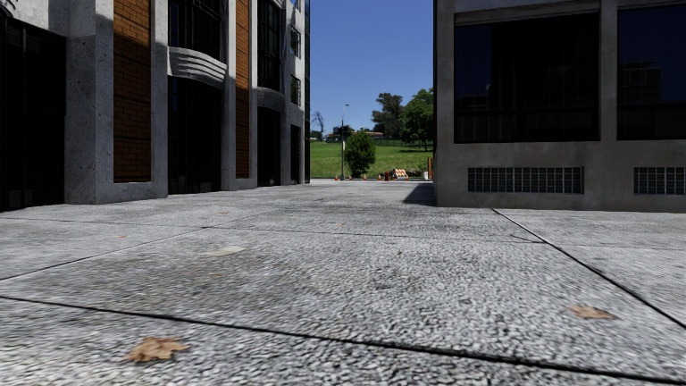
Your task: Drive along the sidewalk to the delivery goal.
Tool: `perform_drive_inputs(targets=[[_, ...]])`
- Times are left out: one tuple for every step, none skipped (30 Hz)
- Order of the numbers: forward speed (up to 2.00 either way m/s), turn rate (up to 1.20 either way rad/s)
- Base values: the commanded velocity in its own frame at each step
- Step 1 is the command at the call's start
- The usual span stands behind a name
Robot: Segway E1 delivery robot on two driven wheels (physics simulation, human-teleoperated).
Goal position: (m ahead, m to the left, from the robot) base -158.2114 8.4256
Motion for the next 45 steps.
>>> perform_drive_inputs(targets=[[0.00,0.00],[0.00,0.00],[0.00,0.00],[0.00,0.00],[0.00,0.00],[0.00,0.00],[0.00,0.00],[0.00,0.00],[0.00,0.00],[0.00,0.00],[0.00,0.00],[0.00,0.00],[0.00,0.00],[0.00,0.00],[0.00,0.00],[0.00,0.00],[0.00,0.00],[0.00,0.00],[0.00,0.00],[0.00,0.00],[0.00,0.00],[0.00,0.00],[0.00,0.00],[0.00,0.00],[0.00,0.00],[0.00,0.00],[0.00,0.00],[0.00,0.00],[0.00,0.00],[0.00,0.00],[0.00,-0.12],[0.00,-0.23],[0.00,-0.23],[0.00,-0.66],[0.00,-0.69],[0.00,-0.69],[0.00,-0.70],[0.00,-0.71],[0.00,-0.71],[0.00,-0.71],[0.00,-0.72],[0.00,-0.76],[0.00,-0.79],[0.00,-0.79],[0.00,-0.96]])
